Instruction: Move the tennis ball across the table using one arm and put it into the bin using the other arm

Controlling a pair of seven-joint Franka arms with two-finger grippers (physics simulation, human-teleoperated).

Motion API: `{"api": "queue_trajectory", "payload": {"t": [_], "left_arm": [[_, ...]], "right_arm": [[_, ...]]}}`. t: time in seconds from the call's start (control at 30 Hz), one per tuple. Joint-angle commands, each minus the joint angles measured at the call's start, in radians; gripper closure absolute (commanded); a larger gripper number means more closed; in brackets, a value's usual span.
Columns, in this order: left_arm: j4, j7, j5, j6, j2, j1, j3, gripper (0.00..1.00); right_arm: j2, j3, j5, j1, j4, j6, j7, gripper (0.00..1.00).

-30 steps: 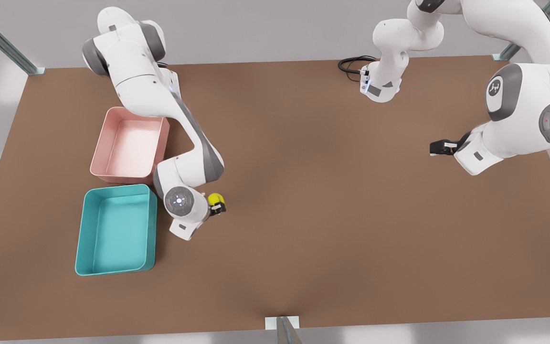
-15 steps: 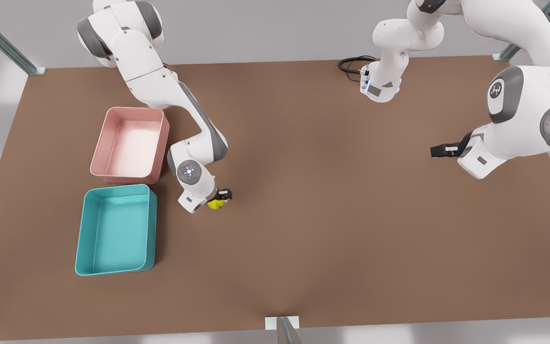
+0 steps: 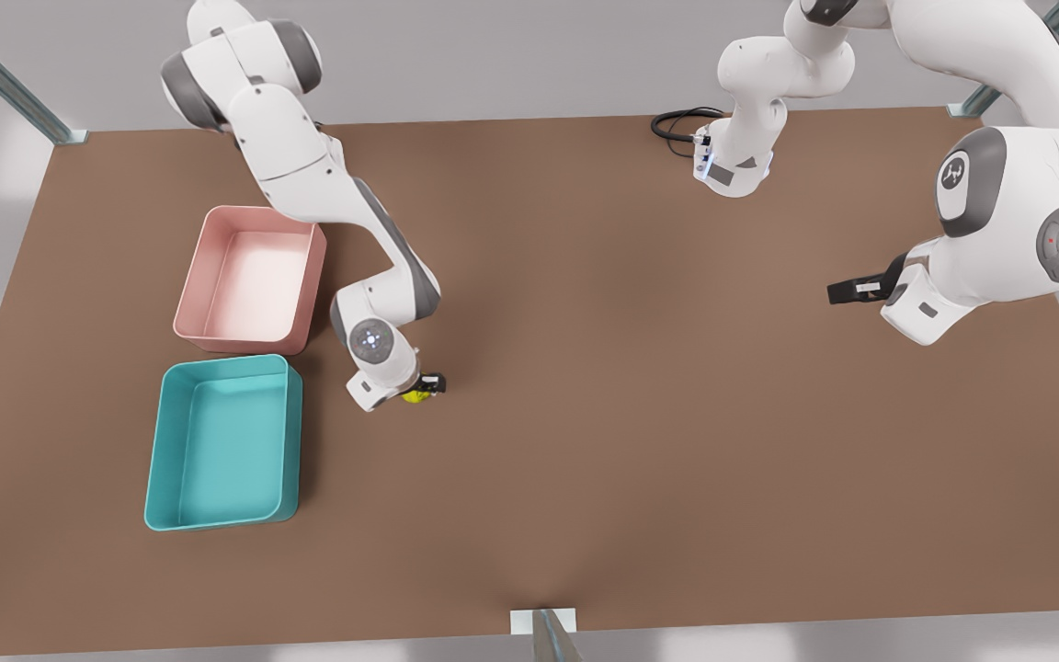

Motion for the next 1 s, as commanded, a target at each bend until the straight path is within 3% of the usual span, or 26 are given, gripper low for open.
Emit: {"api": "queue_trajectory", "payload": {"t": [0.0,0.57,0.7,0.8,0.97], "left_arm": [[0.0,-0.046,0.001,-0.003,-0.001,0.0,0.0,0.0],[0.002,-0.049,0.001,-0.01,-0.003,-0.001,0.0,0.0],[0.003,-0.052,0.001,-0.01,-0.003,-0.004,-0.002,0.0],[0.003,-0.052,0.001,-0.015,-0.003,-0.004,-0.002,0.0],[0.003,-0.053,-0.001,-0.018,-0.004,-0.004,-0.002,0.0]], "right_arm": [[0.01,0.0,0.0,0.001,0.0,0.007,0.075,0.0],[0.043,0.001,0.0,-0.003,0.016,0.011,0.066,0.0],[0.046,0.001,0.0,-0.005,0.031,0.008,0.06,0.17],[0.043,0.001,0.0,-0.008,0.033,0.005,0.059,0.42],[0.023,0.0,0.0,-0.017,0.063,-0.025,0.016,0.46]]}}
